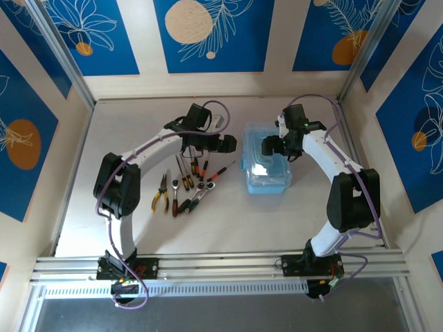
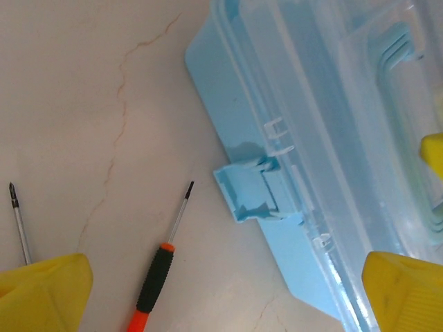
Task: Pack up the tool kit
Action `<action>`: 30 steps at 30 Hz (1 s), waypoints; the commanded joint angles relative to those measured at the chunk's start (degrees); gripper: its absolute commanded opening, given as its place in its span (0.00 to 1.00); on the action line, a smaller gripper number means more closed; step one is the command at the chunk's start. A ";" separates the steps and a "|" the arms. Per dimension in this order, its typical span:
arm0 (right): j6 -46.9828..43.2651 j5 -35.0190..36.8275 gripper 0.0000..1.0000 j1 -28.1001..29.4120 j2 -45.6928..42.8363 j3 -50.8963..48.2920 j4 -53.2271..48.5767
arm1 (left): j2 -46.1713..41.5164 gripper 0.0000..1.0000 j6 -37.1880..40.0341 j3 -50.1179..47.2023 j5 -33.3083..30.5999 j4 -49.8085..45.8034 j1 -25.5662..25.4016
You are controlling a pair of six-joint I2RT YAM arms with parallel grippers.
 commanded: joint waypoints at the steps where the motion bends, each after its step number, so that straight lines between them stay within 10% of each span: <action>1: -0.44 0.59 0.76 -0.01 1.18 0.38 -0.41 | -2.16 1.00 0.93 -1.34 -0.60 -0.59 0.30; 13: 1.20 -6.90 0.55 -3.18 -3.71 -1.36 2.08 | -1.80 1.00 0.93 -0.73 0.07 -0.20 0.26; 30: 6.17 -39.37 0.54 -18.94 -14.17 -16.28 23.41 | -0.19 1.00 -0.78 2.91 6.43 3.61 -0.71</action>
